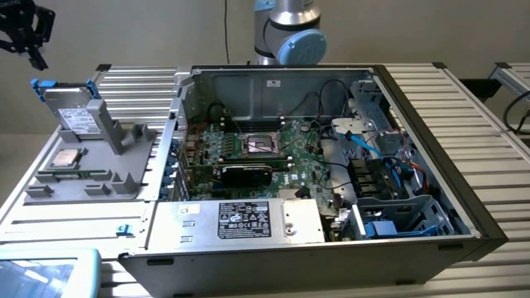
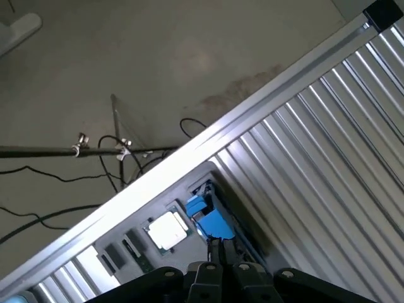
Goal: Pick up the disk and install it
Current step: 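Pick up the disk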
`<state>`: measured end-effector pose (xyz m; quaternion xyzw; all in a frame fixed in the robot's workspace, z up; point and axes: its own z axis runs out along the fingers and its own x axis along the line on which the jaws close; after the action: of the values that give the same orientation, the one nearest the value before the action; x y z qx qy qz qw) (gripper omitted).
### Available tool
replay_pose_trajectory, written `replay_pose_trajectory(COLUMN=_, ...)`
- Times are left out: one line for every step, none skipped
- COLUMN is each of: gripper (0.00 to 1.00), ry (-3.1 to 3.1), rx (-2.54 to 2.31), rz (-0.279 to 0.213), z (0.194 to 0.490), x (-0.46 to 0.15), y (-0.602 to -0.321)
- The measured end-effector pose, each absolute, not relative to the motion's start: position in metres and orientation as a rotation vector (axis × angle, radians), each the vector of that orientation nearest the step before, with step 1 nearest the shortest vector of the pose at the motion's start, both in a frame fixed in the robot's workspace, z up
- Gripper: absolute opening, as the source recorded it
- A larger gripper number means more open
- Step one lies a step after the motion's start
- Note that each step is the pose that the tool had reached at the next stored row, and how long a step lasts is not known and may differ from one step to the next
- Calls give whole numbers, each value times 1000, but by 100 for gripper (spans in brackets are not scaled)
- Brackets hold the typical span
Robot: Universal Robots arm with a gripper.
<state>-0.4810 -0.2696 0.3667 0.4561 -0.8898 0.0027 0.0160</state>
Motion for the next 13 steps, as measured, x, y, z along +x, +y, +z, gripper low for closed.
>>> replay_pose_trajectory(gripper=11, ry=-2755, rx=1444, rz=7, z=367, x=-481, y=-270)
replay_pose_trajectory(gripper=11, ry=-2742, rx=1469, rz=5, z=367, x=-481, y=-270)
replay_pose_trajectory(gripper=11, ry=-2729, rx=1494, rz=4, z=367, x=-481, y=-270)
replay_pose_trajectory(gripper=11, ry=-2716, rx=1519, rz=2, z=367, x=-481, y=-270)
replay_pose_trajectory(gripper=11, ry=-2702, rx=1546, rz=1, z=367, x=-481, y=-270)
replay_pose_trajectory(gripper=11, ry=-2689, rx=1571, rz=0, z=366, x=-481, y=-270)
replay_pose_trajectory(gripper=11, ry=-2675, rx=1595, rz=-1, z=366, x=-481, y=-270)
replay_pose_trajectory(gripper=11, ry=-2660, rx=1619, rz=-1, z=366, x=-481, y=-270)
replay_pose_trajectory(gripper=11, ry=-2646, rx=1643, rz=-1, z=366, x=-481, y=-270)
replay_pose_trajectory(gripper=11, ry=-2631, rx=1667, rz=-1, z=366, x=-481, y=-270)
replay_pose_trajectory(gripper=11, ry=-2616, rx=1691, rz=-1, z=366, x=-481, y=-270)
replay_pose_trajectory(gripper=11, ry=-2600, rx=1715, rz=-1, z=366, x=-481, y=-270)
replay_pose_trajectory(gripper=11, ry=-2585, rx=1738, rz=-1, z=366, x=-481, y=-270)
